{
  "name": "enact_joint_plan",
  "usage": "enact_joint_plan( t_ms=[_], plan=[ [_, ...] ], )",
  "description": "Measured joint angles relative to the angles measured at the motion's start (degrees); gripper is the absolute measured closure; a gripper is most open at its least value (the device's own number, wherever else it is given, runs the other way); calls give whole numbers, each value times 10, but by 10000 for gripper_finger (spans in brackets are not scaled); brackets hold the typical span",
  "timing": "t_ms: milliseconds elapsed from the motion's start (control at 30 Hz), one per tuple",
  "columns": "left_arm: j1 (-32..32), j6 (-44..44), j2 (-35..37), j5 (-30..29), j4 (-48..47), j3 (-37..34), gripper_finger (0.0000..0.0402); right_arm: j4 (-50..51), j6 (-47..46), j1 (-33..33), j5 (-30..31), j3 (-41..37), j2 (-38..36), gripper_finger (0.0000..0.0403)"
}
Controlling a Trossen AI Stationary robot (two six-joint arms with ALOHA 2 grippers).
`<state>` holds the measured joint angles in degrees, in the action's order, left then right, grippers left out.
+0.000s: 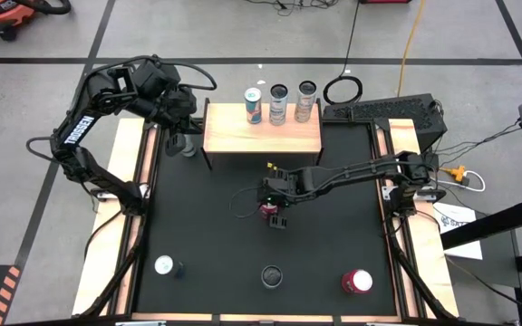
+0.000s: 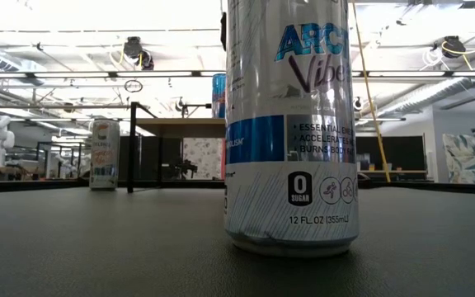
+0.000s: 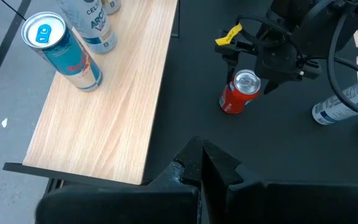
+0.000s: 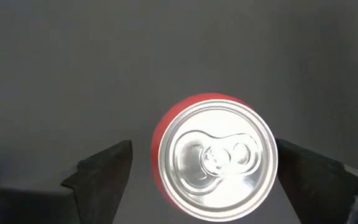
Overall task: Place canned beverage on shelf
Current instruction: Put the top red soda can on the shelf
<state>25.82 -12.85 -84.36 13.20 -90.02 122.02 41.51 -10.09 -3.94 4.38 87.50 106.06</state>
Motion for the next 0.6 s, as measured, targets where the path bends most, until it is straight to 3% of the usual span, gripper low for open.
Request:
enact_joint_plan(
  t_ms=[600],
  plan=[
    [0,-1,0,0,0,0,398,8,-12,0,2,1,33,116]
  ],
)
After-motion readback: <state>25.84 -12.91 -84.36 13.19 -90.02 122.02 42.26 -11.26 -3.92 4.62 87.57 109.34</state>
